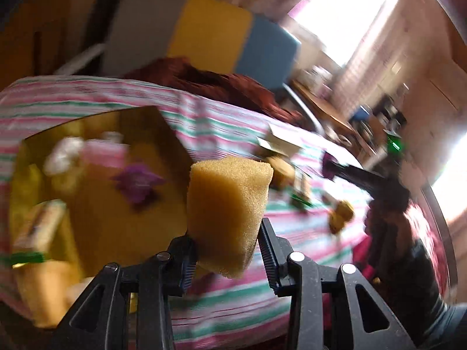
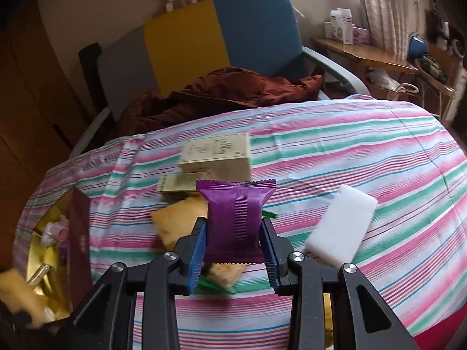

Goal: Organize objects
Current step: 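Drop the sponge into the tray with the left tool while the right tool drops the purple packet there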

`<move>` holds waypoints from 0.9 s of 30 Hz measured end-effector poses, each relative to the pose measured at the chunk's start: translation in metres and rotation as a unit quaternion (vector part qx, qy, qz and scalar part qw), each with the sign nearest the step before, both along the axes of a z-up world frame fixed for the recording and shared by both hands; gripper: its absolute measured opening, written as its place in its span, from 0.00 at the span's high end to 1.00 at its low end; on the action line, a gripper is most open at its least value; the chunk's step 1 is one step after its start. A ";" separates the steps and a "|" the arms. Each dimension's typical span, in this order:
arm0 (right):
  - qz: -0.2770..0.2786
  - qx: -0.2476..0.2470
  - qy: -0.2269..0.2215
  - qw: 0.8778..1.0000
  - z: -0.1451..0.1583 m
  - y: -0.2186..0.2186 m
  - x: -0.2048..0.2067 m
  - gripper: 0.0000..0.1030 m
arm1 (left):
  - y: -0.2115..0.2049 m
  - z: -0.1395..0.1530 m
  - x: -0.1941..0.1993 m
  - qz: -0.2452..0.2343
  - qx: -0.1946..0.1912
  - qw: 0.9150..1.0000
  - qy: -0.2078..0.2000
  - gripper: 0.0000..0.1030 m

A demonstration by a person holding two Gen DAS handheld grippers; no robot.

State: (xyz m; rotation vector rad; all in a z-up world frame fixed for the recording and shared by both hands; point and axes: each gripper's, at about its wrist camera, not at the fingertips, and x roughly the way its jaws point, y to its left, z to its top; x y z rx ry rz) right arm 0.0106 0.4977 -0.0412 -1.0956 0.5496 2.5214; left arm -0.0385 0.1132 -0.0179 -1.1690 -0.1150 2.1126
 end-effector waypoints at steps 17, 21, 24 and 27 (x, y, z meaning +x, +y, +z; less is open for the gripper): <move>0.255 -0.017 0.018 0.967 0.029 -0.216 -0.073 0.64 | -0.090 -0.070 -0.038 0.138 -0.039 0.984 -0.109 0.62; 0.304 -0.025 0.004 0.952 0.024 -0.262 -0.096 0.64 | -0.092 -0.076 -0.034 0.138 -0.050 0.983 -0.111 0.60; 0.330 -0.027 -0.014 0.944 0.016 -0.290 -0.114 0.63 | -0.093 -0.073 -0.029 0.137 -0.063 0.984 -0.095 0.56; 0.341 -0.022 -0.032 0.939 0.004 -0.314 -0.134 0.54 | -0.096 -0.069 -0.024 0.136 -0.064 0.985 -0.085 0.56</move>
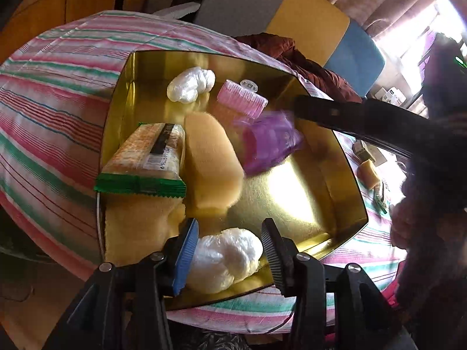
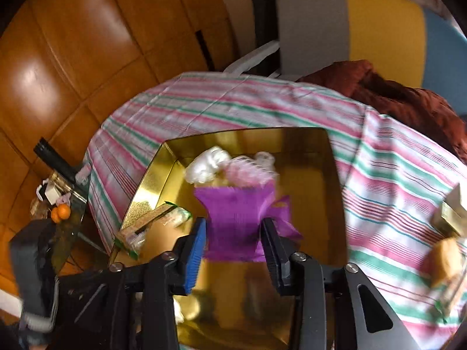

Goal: Organize objects
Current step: 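Drop the sponge into the tray with the left tool while the right tool drops the purple packet there, then withdraw both tools from the tray toward the remaining items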

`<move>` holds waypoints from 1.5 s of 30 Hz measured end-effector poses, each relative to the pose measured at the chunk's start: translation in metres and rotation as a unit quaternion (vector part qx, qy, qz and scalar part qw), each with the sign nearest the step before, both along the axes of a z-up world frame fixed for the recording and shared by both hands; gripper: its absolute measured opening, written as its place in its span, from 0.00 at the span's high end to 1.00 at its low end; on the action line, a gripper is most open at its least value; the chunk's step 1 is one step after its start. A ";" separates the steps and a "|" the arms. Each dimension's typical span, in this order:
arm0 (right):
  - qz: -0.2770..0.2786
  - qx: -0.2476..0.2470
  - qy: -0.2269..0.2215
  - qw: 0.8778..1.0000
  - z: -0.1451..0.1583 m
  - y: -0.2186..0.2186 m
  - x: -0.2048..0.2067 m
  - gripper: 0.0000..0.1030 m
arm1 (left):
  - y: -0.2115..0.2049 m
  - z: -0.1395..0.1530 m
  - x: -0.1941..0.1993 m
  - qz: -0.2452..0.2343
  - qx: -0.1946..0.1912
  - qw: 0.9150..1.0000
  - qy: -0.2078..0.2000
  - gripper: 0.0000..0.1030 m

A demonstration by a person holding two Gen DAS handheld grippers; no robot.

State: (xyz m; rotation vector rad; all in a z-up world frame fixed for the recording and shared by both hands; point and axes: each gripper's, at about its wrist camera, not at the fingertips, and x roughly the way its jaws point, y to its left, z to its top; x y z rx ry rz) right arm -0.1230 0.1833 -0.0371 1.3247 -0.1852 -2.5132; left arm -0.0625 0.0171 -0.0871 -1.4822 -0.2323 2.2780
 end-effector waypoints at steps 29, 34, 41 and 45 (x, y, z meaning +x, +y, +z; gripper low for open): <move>-0.049 0.078 0.066 0.994 0.000 0.004 0.080 0.14 | 0.000 0.063 0.027 0.055 -0.101 0.979 0.170 0.55; -0.052 0.078 0.071 0.993 0.002 0.007 0.086 0.14 | 0.008 0.061 0.030 0.041 -0.107 0.979 0.168 0.55; -0.063 0.084 0.081 0.991 0.003 0.014 0.095 0.00 | 0.018 0.060 0.035 0.026 -0.118 0.978 0.171 0.49; -0.074 0.087 0.082 0.990 0.002 0.019 0.097 0.00 | 0.023 0.060 0.037 0.019 -0.125 0.976 0.175 0.47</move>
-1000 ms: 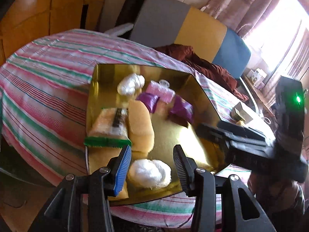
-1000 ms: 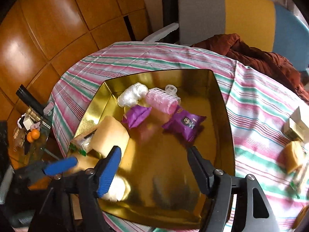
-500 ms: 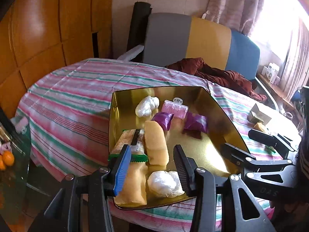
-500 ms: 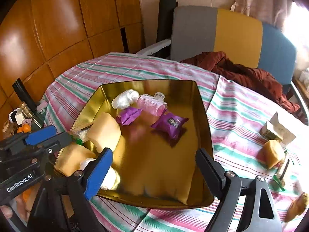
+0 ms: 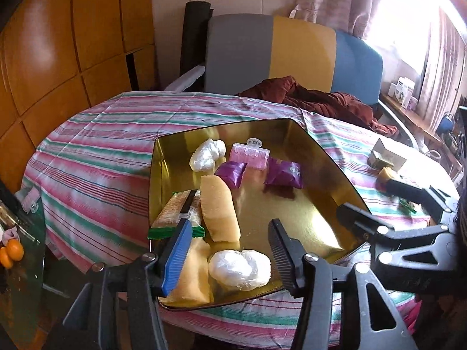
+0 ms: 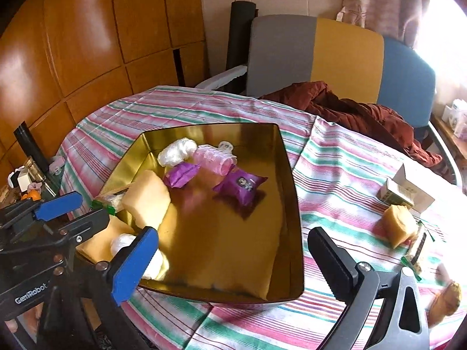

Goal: Organize objects
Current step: 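Withdraw both tools from the tray toward the remaining items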

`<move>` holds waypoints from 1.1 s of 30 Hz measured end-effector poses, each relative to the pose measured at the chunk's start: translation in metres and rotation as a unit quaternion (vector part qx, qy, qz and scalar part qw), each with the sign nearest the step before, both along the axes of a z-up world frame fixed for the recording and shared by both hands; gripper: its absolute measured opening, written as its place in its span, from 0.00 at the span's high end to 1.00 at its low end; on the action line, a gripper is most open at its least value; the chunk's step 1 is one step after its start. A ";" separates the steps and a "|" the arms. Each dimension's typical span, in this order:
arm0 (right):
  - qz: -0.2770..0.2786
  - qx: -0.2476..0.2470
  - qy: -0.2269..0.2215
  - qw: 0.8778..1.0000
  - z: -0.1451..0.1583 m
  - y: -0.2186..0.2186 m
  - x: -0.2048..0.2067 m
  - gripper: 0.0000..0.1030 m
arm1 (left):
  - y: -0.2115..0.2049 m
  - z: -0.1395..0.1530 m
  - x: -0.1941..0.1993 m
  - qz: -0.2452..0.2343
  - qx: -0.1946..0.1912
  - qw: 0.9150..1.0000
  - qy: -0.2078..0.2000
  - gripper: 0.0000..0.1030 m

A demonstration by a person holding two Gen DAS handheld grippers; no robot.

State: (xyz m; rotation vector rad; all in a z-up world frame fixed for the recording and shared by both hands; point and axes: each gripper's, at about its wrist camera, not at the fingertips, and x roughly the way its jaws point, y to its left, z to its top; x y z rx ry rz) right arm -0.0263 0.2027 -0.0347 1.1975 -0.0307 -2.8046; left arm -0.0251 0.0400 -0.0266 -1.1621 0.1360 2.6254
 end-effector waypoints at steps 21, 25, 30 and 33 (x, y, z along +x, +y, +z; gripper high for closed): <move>-0.120 -0.014 -0.009 0.993 -0.006 0.103 0.022 0.00 | 0.038 -0.004 0.008 -0.070 -0.011 0.997 -0.016 0.46; -0.156 -0.018 -0.019 0.987 -0.010 0.140 0.030 0.00 | 0.049 -0.002 0.008 -0.085 -0.013 0.996 -0.018 0.46; -0.212 -0.012 -0.017 0.977 -0.003 0.194 0.040 0.00 | 0.065 0.000 0.007 -0.110 -0.016 0.994 -0.021 0.46; -0.247 -0.005 -0.017 0.969 0.003 0.230 0.045 0.00 | 0.078 0.001 0.007 -0.125 -0.022 0.992 -0.019 0.46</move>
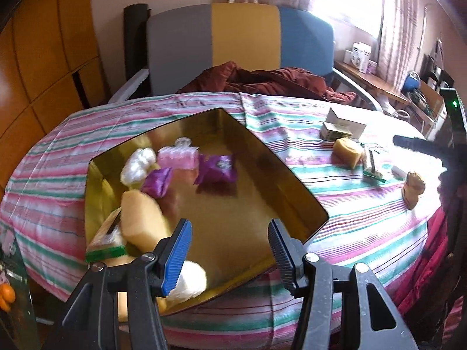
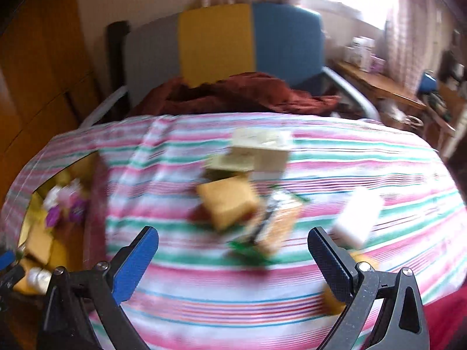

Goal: Organize objects
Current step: 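Withdraw both tools from the tray toward the remaining items, then grasp the large cream box with the right tool while the left grasps the small green box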

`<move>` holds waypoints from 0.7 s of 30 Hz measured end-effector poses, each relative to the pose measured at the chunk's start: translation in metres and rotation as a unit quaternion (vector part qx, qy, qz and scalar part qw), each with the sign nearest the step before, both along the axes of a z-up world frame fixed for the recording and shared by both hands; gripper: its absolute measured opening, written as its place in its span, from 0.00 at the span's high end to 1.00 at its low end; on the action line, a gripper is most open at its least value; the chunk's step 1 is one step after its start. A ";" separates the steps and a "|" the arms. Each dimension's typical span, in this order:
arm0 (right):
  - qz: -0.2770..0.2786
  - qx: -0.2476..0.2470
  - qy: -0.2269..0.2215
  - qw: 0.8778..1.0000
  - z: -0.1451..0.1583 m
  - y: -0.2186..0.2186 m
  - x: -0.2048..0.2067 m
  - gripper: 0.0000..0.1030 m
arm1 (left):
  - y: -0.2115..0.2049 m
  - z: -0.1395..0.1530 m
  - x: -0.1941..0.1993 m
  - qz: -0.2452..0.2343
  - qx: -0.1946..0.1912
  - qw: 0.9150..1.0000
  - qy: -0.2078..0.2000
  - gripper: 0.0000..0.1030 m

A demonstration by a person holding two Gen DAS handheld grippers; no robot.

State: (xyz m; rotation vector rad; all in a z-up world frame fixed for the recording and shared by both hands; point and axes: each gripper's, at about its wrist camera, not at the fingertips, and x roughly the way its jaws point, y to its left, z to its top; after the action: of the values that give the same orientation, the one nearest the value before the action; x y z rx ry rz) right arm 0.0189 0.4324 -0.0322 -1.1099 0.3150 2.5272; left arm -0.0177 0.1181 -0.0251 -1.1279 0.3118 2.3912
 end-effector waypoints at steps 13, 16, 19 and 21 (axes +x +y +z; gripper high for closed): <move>-0.058 0.007 -0.021 0.998 0.000 0.088 -0.005 0.00 | 0.055 0.004 -0.007 -0.069 0.003 0.997 -0.018 0.46; -0.010 0.023 -0.034 0.999 -0.004 0.088 -0.027 0.00 | 0.061 0.005 -0.010 -0.087 0.016 0.996 -0.029 0.46; 0.045 0.058 -0.053 0.996 -0.008 0.085 -0.054 0.00 | 0.064 0.006 -0.016 -0.099 0.033 0.994 -0.042 0.46; 0.092 0.089 -0.074 0.989 -0.010 0.082 -0.077 0.00 | 0.066 0.007 -0.021 -0.107 0.050 0.991 -0.056 0.46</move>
State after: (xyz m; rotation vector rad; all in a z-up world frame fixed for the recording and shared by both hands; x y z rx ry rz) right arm -0.0577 0.5142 -0.0422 -1.2979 -0.0537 2.5498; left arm -0.0389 0.1842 -0.0185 -1.1186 0.2573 2.1239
